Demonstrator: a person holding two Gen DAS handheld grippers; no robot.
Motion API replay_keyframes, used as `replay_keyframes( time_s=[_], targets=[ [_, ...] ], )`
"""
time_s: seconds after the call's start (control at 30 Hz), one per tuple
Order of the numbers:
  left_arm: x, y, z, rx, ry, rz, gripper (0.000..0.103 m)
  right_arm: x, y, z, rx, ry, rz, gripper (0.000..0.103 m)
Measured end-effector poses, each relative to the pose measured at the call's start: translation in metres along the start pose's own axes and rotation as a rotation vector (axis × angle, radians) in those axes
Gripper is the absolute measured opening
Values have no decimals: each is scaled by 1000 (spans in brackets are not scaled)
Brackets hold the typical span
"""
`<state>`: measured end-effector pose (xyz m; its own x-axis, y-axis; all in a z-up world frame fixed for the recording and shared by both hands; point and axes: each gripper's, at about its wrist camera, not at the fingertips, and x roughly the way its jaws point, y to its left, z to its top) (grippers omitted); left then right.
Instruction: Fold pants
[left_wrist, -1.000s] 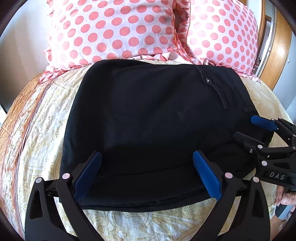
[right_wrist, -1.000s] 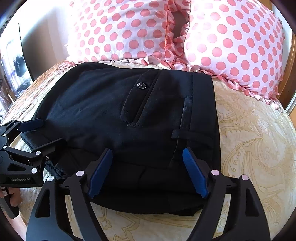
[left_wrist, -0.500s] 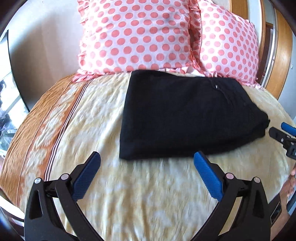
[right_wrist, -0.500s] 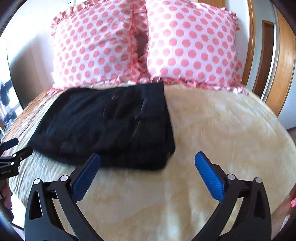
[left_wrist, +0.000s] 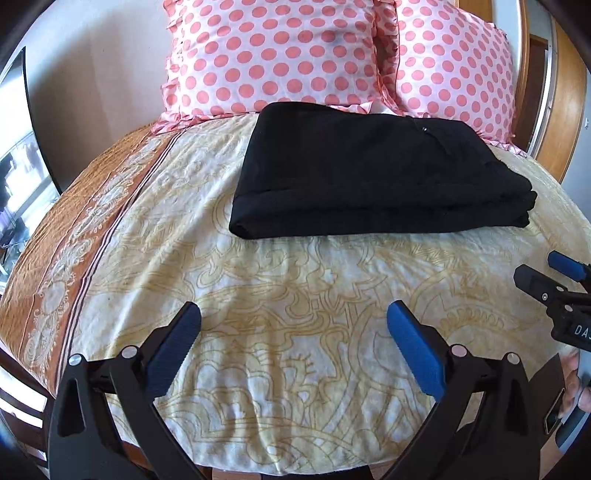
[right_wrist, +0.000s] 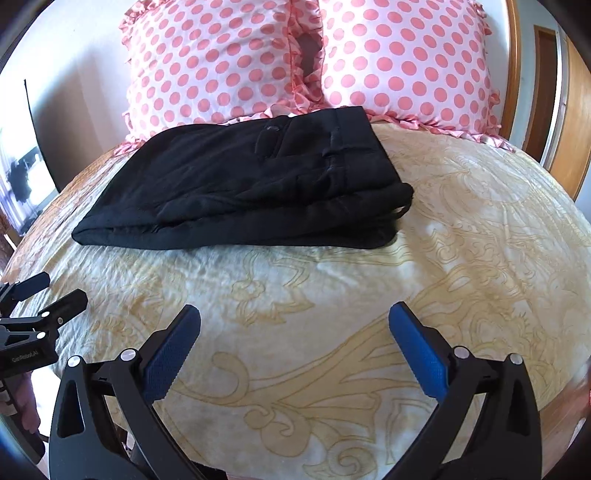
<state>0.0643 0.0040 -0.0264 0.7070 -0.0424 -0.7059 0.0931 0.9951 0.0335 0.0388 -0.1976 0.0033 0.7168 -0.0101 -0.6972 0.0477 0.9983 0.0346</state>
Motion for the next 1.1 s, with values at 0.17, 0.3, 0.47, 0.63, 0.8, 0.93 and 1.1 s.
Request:
replay_keyframes(
  time_s=[0.17,0.3,0.47,0.63,0.8,0.93,1.1],
  targets=[
    [2,1,0,-8,-11,-4,101,1,5,-2,-10,-4,1,102],
    [3,2,1,-9,-21,-4,101,1,8,-5,-25,-6,-11,102],
    [2,1,-4,-16,-52,3,101,1,10,-10,-38,-31,-23,102],
    [0,0,-6,-37,-70,24,101,1,10,-11,-38,-41,-25,102],
    [0,1,-7,-41,-75,28,101,1,9,-11,-38,-41,-25,102],
    [0,1,-7,-41,-75,28,101,1,9,-11,-39,-40,-24,102],
    [0,1,-7,-41,-75,28,101,1,10,-10,-39,-41,-24,102]
  ],
)
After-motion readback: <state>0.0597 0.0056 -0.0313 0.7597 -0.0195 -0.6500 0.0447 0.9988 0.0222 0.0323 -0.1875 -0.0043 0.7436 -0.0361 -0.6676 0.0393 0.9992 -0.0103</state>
